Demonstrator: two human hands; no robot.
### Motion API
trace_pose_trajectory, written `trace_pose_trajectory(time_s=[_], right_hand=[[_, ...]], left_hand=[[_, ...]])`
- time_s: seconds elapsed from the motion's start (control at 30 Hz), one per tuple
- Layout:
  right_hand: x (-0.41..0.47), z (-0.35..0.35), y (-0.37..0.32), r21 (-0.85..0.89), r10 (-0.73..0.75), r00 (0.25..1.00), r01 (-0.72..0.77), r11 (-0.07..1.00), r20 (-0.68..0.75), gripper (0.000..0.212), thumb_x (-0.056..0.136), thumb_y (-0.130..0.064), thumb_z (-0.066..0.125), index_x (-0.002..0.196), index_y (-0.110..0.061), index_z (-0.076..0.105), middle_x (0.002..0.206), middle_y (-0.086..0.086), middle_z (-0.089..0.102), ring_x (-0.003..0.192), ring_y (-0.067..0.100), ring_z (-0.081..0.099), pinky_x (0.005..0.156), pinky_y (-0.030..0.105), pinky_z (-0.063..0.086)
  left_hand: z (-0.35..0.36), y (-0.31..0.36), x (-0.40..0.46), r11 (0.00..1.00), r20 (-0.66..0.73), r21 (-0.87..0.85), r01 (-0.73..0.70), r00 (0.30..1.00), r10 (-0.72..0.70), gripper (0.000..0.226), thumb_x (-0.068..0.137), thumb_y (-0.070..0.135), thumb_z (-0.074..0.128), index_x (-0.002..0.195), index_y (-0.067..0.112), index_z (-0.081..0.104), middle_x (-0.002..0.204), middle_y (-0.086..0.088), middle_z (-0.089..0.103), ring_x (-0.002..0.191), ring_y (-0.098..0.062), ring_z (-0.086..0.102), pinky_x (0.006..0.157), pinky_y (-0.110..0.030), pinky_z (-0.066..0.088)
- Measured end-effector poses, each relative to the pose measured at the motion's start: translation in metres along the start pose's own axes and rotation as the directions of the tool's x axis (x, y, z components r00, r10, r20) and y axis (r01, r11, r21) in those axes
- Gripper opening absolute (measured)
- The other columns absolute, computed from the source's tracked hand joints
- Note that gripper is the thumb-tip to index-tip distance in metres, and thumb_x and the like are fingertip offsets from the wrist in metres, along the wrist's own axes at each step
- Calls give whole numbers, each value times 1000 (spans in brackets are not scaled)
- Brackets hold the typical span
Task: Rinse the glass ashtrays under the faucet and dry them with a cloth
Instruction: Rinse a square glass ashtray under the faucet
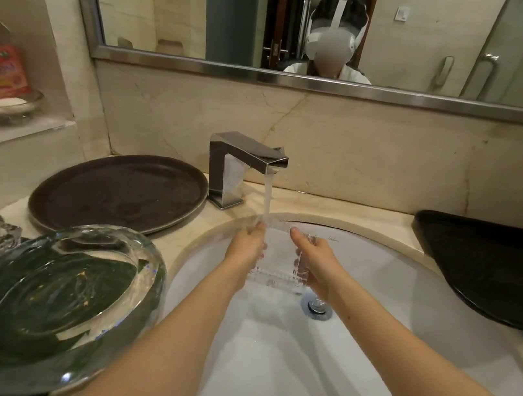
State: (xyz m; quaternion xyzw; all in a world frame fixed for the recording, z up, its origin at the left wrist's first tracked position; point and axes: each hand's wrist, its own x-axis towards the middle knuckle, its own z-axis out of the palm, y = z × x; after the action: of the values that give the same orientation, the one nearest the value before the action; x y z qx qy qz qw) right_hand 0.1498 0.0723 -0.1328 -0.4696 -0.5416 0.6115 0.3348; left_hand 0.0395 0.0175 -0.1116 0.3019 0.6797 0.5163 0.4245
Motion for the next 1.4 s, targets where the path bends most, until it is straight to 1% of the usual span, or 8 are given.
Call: trace_pose_trajectory(time_s=[0.3, 0.53, 0.7, 0.83, 0.97, 1.1, 1.27, 1.4], right_hand=[[-14, -14, -45, -77, -188, 919, 227, 971, 346, 29, 90, -5, 55, 114, -19, 50, 93, 6, 52, 75, 13, 48, 66, 24, 38], [4, 21, -36, -203, -155, 988, 151, 967, -5, 39, 85, -46, 60, 106, -14, 49, 82, -3, 49, 67, 9, 43, 57, 23, 33], [6, 21, -42, -246, -148, 988, 156, 957, 49, 15, 94, -28, 47, 90, -13, 48, 75, -2, 44, 61, 11, 38, 53, 22, 29], [4, 16, -42, -291, -162, 972, 207, 934, 170, 16, 97, -24, 43, 103, -10, 47, 79, -3, 46, 65, 9, 38, 56, 21, 29], [7, 17, -45, -298, -219, 960, 263, 918, 172, 16, 97, -17, 34, 99, -9, 48, 78, 0, 45, 64, 11, 37, 56, 22, 30], [8, 22, -42, -326, -240, 942, 309, 893, 236, 19, 100, -19, 31, 95, -9, 46, 76, -2, 43, 64, 8, 37, 55, 19, 30], [9, 9, -43, -271, -257, 918, 342, 900, 302, 20, 100, -21, 37, 86, -17, 50, 80, -1, 48, 70, 10, 41, 63, 23, 34], [10, 1, -49, -322, -235, 871, 392, 861, 432, 26, 96, -30, 45, 112, -12, 53, 100, -1, 55, 87, 9, 50, 81, 22, 41]], left_hand=[[-17, 12, -9, 994, 10, 43, -104, 995, 104, 78, 71, 17, 81, 134, 19, 36, 131, -4, 51, 110, -21, 53, 83, -37, 47], [-12, 9, -13, 981, -142, 65, -184, 971, 191, 65, 65, 18, 85, 113, 21, 41, 115, -2, 57, 104, -22, 55, 84, -35, 48], [-15, 18, -5, 996, -141, -75, -48, 989, 37, 40, 71, 34, 80, 94, 16, 53, 104, -8, 63, 84, -19, 52, 61, -28, 38], [-23, 22, -8, 983, 30, 184, -24, 999, 19, 54, 77, 45, 71, 122, 17, 61, 122, -7, 60, 115, -26, 53, 82, -34, 46], [-22, 23, -3, 945, -3, 323, -46, 999, 49, 66, 71, 64, 66, 122, 23, 62, 112, -7, 63, 97, -23, 56, 71, -29, 48], [-20, 16, -2, 838, -33, 538, -91, 991, 129, 74, 70, 78, 51, 124, 28, 59, 114, -5, 63, 101, -26, 58, 87, -38, 52], [-18, 14, -2, 939, 70, 300, -166, 986, 152, 46, 80, 55, 63, 110, 19, 66, 98, -1, 67, 80, -15, 57, 63, -26, 42], [-19, 13, -4, 987, 14, 108, -123, 992, 122, 31, 89, 42, 58, 105, 16, 65, 77, 1, 56, 67, -12, 46, 58, -24, 36]])
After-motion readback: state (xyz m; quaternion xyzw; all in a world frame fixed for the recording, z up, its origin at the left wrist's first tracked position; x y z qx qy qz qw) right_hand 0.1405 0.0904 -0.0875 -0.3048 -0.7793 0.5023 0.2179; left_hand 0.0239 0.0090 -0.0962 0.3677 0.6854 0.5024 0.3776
